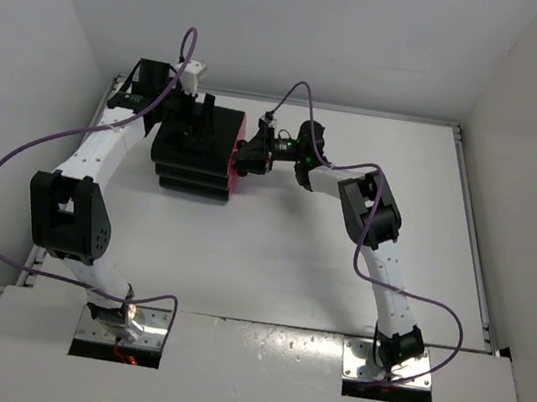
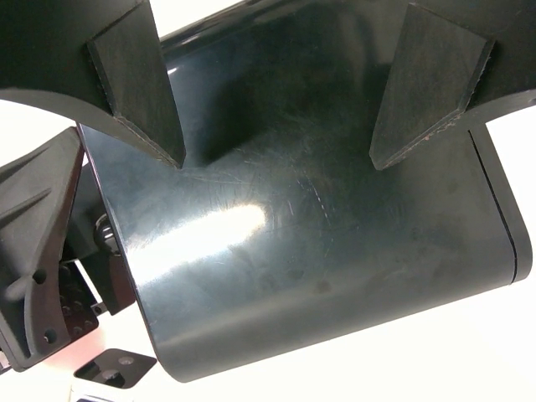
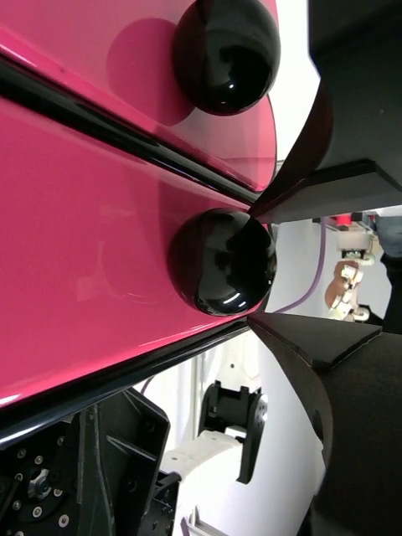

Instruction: Sort the tools into containers

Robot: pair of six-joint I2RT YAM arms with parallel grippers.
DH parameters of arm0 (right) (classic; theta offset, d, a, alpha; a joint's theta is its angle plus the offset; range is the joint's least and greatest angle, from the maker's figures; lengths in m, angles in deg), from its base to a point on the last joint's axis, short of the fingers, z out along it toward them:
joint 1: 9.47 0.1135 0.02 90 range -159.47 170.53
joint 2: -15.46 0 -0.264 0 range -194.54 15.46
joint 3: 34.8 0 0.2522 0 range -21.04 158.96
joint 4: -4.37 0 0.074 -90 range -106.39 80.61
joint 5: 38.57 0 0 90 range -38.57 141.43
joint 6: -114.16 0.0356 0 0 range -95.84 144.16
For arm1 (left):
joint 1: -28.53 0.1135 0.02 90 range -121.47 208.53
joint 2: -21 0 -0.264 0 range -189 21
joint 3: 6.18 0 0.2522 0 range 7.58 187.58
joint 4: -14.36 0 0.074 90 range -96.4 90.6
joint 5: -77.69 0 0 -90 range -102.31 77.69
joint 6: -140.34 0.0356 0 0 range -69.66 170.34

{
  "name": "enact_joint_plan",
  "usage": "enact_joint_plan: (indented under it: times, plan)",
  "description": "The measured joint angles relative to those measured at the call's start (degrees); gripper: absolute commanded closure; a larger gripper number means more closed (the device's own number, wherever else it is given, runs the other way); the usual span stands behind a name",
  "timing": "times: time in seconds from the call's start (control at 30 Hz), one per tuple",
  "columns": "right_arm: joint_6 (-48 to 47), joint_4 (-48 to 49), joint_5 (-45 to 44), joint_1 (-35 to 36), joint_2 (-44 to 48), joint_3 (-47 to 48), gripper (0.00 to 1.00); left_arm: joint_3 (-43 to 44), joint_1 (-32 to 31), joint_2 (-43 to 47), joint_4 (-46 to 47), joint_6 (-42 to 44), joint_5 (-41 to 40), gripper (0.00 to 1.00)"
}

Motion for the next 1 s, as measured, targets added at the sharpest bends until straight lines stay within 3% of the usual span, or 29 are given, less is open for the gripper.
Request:
enact_joint_plan:
  times: [0.43,0.67,0.77,0.9,1.0]
  plan:
    - [-0.5,-0.5,0.3,0.2,-1.1,0.9,0.52,-0.3,0.0,0.2,0.3,0.1,0.0,0.0]
    - [-6.8,-5.5,2.1,-3.7,5.3,-7.3,0.52,-2.5,0.0,3.1,-0.9,-0.3,0.2,0.0]
    - [-20.6,-19.9,1.7,-7.8,12.1,-8.2,0.52,-3.1,0.0,4.4,-2.3,-0.9,0.4,0.0]
    - [-48.7,-53.7,-6.4,-13.0,21.7,1.1,0.51,-4.4,0.1,8.0,-3.0,-3.0,-1.5,0.0]
    - [-65.1,-69.0,-17.5,-13.6,31.3,2.6,0.38,-4.9,1.1,12.6,-2.3,-5.2,-5.1,0.0]
